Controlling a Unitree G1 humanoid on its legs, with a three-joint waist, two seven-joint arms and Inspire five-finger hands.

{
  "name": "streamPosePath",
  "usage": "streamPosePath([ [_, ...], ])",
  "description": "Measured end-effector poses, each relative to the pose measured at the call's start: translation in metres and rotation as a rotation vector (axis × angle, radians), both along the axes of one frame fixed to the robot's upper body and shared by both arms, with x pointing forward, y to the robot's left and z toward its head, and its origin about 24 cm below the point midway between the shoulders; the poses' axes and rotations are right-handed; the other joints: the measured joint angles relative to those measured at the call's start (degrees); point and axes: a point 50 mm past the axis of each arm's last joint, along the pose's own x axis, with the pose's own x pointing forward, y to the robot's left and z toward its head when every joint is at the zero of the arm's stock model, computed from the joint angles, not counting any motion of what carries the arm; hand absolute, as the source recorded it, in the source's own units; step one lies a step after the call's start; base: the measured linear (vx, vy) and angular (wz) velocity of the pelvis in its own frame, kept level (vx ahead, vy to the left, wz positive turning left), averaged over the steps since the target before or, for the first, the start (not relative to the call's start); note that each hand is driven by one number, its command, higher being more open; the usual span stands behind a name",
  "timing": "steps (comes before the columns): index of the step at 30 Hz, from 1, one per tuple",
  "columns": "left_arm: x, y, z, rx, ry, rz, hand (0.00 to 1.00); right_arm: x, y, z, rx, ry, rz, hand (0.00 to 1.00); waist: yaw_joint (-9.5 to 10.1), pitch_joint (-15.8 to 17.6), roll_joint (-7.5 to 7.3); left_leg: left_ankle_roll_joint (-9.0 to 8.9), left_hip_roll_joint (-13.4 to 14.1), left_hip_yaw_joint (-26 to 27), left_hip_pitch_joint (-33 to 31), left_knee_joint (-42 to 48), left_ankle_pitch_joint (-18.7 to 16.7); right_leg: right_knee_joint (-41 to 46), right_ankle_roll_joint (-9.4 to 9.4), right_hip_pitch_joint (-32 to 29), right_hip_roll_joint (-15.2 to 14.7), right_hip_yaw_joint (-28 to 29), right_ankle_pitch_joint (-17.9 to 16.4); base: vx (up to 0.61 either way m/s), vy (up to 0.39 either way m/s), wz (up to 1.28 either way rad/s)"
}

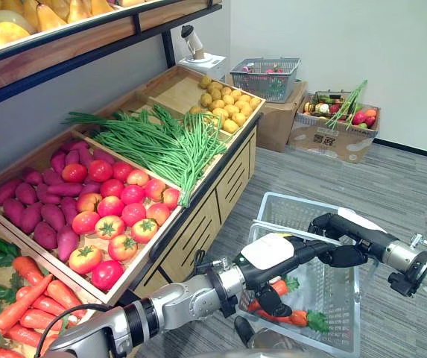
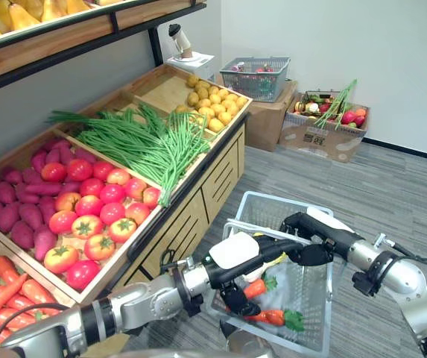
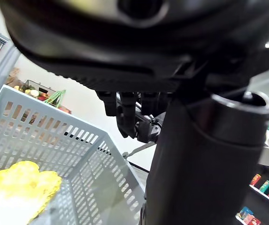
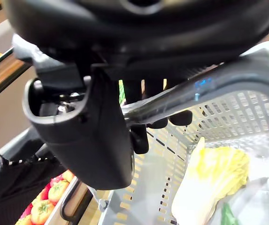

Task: Pick vegetable in the basket

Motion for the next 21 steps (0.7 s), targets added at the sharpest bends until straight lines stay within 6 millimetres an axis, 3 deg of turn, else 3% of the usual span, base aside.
streamPosePath([
  [12, 0.0, -0.002, 0.014, -0.04, -0.03, 0.002, 1.0, 0.002, 0.003, 0.0, 0.024, -0.019, -0.006, 0.0, 0.35, 0.7, -0.77, 0.05, -0.49, 0.01, -0.41, 0.12, 0.02, 0.02, 0.45, -0.04, -0.25, 0.79, 1.01, 0.01, -0.001, -0.01],
  [17, -0.01, -0.015, 0.04, -0.171, -0.076, -0.054, 1.0, 0.002, 0.009, -0.007, 0.064, -0.043, -0.033, 0.0, 0.47, 0.74, -0.86, 0.28, -0.33, -1.04, -0.99, 0.36, 0.17, -0.02, 0.5, -0.08, -0.6, 0.14, 1.21, 0.0, -0.016, 0.08],
  [21, -0.004, -0.013, 0.067, -0.297, -0.146, -0.024, 1.0, 0.002, 0.012, -0.017, 0.068, -0.066, -0.108, 0.0, 1.56, 0.69, -0.91, 0.72, -0.25, -2.88, -2.03, 0.58, 0.44, -0.82, 0.08, 0.26, -1.49, -1.35, 1.95, 0.01, -0.009, 0.22],
])
